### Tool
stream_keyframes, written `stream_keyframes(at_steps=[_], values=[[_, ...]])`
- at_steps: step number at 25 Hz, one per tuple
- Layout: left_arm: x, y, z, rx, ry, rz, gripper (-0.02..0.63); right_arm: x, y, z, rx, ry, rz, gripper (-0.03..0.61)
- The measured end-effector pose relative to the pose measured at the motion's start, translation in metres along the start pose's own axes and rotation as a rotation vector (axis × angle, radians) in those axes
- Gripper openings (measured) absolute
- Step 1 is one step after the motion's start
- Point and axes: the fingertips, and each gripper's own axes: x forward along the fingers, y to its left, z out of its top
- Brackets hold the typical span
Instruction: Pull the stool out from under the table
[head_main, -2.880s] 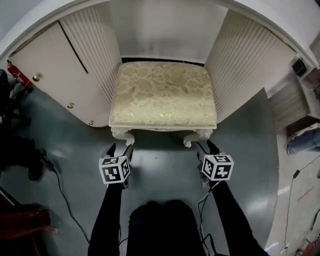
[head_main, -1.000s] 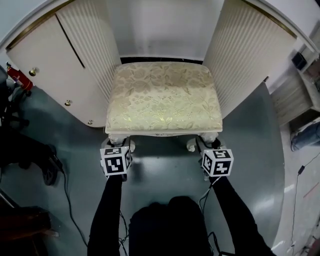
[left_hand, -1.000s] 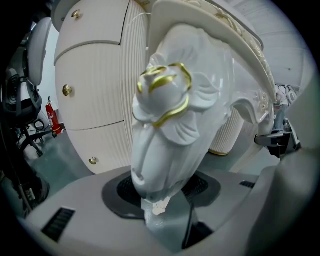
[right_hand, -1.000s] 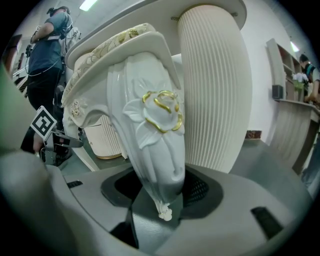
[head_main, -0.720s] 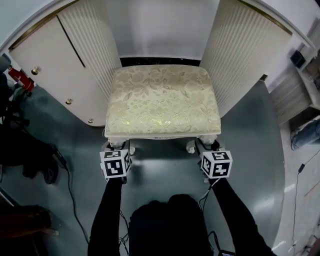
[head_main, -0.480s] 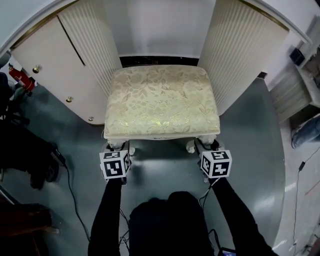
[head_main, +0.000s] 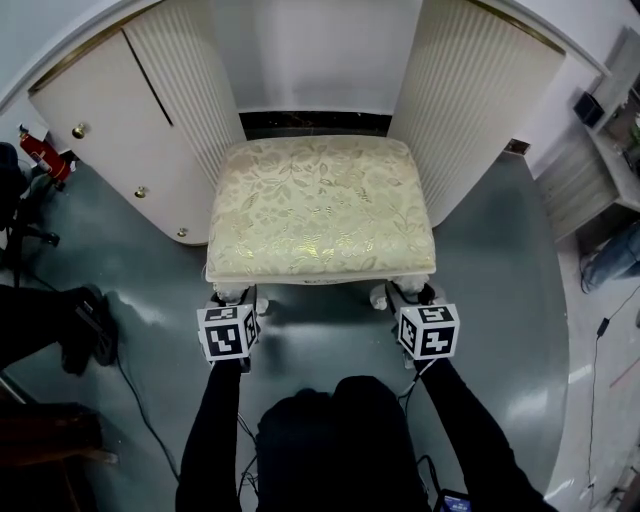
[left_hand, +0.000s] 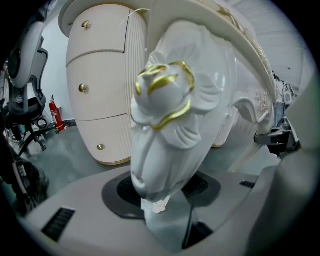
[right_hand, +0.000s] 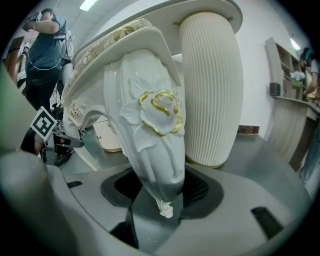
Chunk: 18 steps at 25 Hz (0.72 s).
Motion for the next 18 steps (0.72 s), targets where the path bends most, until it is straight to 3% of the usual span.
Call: stream_keyframes(at_steps=[18], values=[[-0.012,-0.001,-0.002,-0.002,0.04,-0.004,0.215,-0.011,0.004,-0.001,0.009,0.053,0.008,0.216]])
